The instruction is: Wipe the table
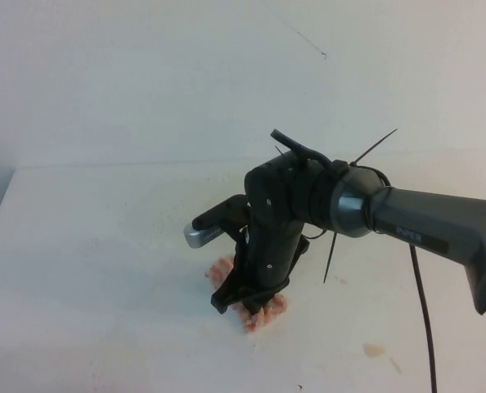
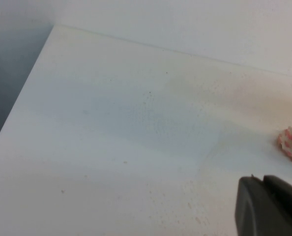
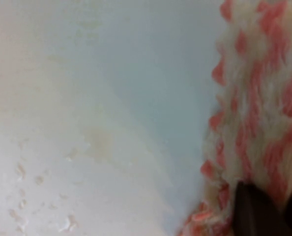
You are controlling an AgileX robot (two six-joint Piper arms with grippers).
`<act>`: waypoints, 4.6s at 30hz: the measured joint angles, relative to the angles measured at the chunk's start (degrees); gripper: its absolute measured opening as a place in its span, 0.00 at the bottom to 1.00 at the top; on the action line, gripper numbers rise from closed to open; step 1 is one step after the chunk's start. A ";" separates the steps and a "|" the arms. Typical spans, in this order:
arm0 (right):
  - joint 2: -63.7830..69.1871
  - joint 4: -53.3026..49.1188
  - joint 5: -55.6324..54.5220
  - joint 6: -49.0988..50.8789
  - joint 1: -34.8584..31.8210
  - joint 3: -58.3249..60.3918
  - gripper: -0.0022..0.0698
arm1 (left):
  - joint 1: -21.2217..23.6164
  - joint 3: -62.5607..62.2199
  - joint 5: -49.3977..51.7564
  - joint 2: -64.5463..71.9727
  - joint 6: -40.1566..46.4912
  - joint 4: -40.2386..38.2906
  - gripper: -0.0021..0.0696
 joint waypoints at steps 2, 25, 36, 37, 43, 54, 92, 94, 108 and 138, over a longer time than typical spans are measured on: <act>0.00 0.13 -0.22 0.46 -0.60 0.00 0.03 | 0.00 0.00 0.00 0.00 0.00 0.00 0.03; 0.00 -9.86 7.42 22.52 -11.62 1.12 0.03 | 0.00 0.00 0.00 0.00 0.00 0.00 0.03; -11.99 -16.10 -5.79 26.88 -13.37 23.87 0.03 | 0.00 0.00 0.00 0.00 0.00 0.00 0.03; -13.97 -16.10 -7.70 26.88 -13.87 26.06 0.03 | 0.00 0.00 0.00 0.00 0.00 0.00 0.03; -24.90 -16.47 -16.25 27.30 -19.31 40.23 0.03 | 0.00 0.00 0.00 0.00 0.00 0.00 0.03; -31.84 -22.24 -16.06 25.32 -23.00 45.75 0.19 | 0.00 0.00 0.00 0.00 0.00 0.00 0.03; -63.78 -15.59 -12.03 15.66 -22.89 45.75 0.04 | 0.00 0.00 0.00 0.00 0.00 0.00 0.03; -67.30 -14.76 -10.60 15.66 -22.89 45.75 0.02 | 0.00 0.00 0.00 0.00 0.00 0.00 0.03; -84.85 -13.89 14.74 15.81 -22.89 45.75 0.02 | 0.10 0.00 0.00 0.00 0.00 0.00 0.03; -120.98 -37.63 -13.36 17.24 -39.13 51.68 0.03 | 0.14 0.00 0.00 -1.56 0.00 0.00 0.03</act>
